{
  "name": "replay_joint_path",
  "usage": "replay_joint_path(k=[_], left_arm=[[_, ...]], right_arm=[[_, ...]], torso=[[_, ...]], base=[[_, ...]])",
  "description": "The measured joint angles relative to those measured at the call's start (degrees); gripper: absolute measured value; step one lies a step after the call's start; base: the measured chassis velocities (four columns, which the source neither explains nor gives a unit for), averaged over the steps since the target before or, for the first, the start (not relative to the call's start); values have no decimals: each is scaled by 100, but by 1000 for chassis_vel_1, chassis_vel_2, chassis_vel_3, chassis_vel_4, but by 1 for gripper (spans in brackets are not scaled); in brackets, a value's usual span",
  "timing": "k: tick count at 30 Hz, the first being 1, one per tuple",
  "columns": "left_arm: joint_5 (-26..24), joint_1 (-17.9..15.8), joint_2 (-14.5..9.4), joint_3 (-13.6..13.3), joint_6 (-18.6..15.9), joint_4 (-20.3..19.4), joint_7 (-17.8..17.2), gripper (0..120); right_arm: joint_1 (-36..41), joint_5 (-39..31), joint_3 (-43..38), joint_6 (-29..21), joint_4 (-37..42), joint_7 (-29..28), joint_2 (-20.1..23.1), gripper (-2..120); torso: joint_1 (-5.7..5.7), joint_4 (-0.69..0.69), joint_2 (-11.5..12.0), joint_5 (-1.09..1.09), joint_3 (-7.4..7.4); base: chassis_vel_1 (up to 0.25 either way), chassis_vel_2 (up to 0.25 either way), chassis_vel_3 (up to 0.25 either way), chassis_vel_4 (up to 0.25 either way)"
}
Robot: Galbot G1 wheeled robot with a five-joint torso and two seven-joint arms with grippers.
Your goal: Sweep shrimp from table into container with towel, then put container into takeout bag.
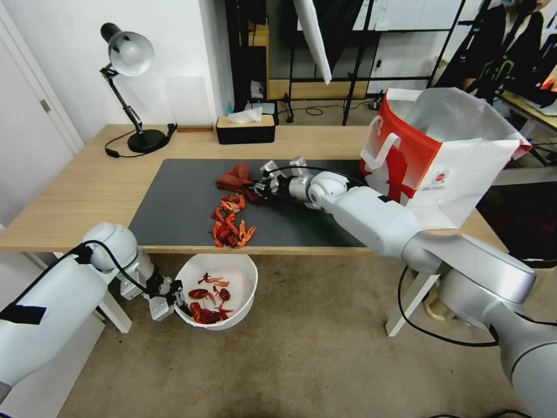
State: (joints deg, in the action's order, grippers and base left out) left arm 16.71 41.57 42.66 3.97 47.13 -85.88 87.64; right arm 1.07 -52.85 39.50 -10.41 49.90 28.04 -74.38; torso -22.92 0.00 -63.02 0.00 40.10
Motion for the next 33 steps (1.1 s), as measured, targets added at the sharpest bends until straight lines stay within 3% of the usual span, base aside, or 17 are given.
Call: replay_joint_path(k=[33], left_arm=[[-10,-157,138,-67,0,-77,1,0]], right_arm=[[272,-295,380,-181,1413,-330,555,5]], torso=[[0,-1,0,1,0]], base=[[0,0,0,0]])
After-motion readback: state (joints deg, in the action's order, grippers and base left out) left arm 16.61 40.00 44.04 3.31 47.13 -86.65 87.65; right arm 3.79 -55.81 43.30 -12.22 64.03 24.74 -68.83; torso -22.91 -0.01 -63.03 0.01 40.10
